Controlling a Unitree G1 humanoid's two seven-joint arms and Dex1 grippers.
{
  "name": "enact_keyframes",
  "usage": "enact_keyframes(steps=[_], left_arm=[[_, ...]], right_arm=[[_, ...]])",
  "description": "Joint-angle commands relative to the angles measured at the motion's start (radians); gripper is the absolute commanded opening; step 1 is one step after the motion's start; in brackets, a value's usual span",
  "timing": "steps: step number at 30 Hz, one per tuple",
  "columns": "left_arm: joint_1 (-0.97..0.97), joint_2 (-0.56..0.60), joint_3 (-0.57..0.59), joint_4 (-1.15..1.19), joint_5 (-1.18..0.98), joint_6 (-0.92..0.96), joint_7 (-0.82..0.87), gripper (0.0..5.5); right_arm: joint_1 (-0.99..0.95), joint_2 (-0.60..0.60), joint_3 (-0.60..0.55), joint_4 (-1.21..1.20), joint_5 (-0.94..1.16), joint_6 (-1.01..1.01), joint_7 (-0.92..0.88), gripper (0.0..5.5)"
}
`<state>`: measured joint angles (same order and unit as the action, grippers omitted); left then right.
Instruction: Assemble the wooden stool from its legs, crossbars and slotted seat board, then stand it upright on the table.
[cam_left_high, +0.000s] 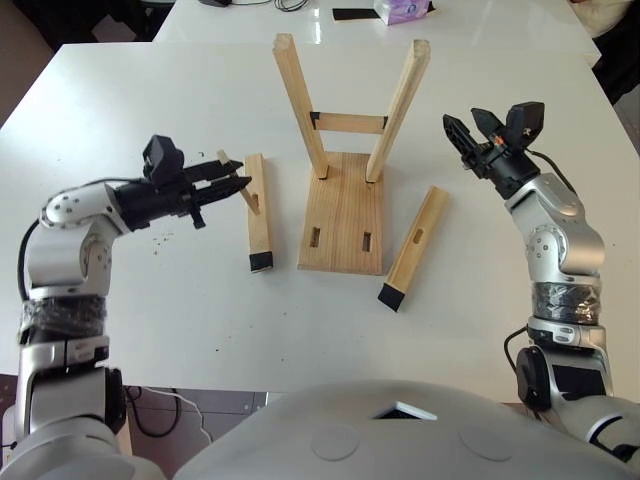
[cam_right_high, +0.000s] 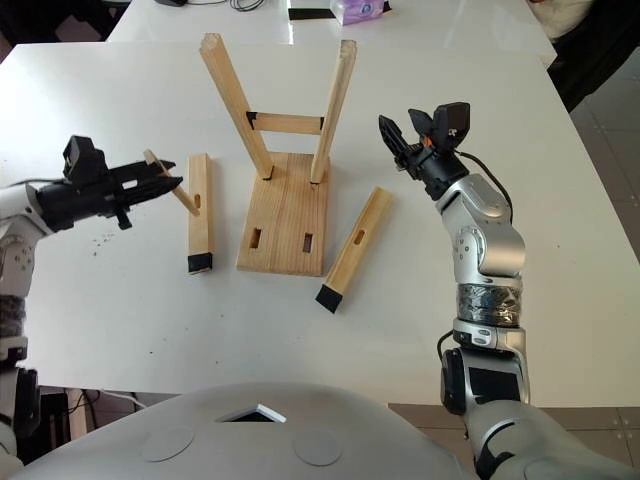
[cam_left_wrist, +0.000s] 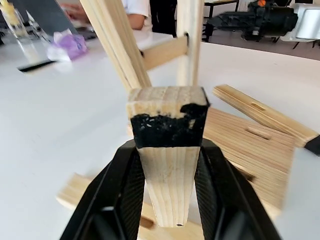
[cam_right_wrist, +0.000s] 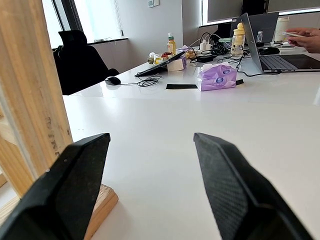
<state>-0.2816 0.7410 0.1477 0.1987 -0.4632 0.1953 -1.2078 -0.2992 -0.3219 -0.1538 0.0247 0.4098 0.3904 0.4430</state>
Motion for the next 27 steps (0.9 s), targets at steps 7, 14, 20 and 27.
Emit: enact_keyframes(steps=[7, 14, 20, 27], left_arm=[[-0.183, -0.018, -0.09, 0.337, 0.166, -0.237, -0.076, 1.31], [-0.165, -0.03, -0.083, 0.349, 0.16, -0.273, -0.09, 1.31], [-0.138, -0.033, -0.081, 0.289, 0.136, -0.258, -0.108, 1.31], [-0.117, -0.041, -0.099, 0.243, 0.138, -0.241, -0.126, 1.31]], right_arm=[[-0.084, -0.006, 0.016, 0.093, -0.035, -0.034, 0.036, 3.1], [-0.098, -0.014, 0.015, 0.13, -0.043, -0.046, 0.057, 3.1], [-0.103, -0.017, 0.015, 0.146, -0.048, -0.048, 0.069, 3.1], [-0.105, -0.019, 0.018, 0.154, -0.053, -0.049, 0.075, 3.1]])
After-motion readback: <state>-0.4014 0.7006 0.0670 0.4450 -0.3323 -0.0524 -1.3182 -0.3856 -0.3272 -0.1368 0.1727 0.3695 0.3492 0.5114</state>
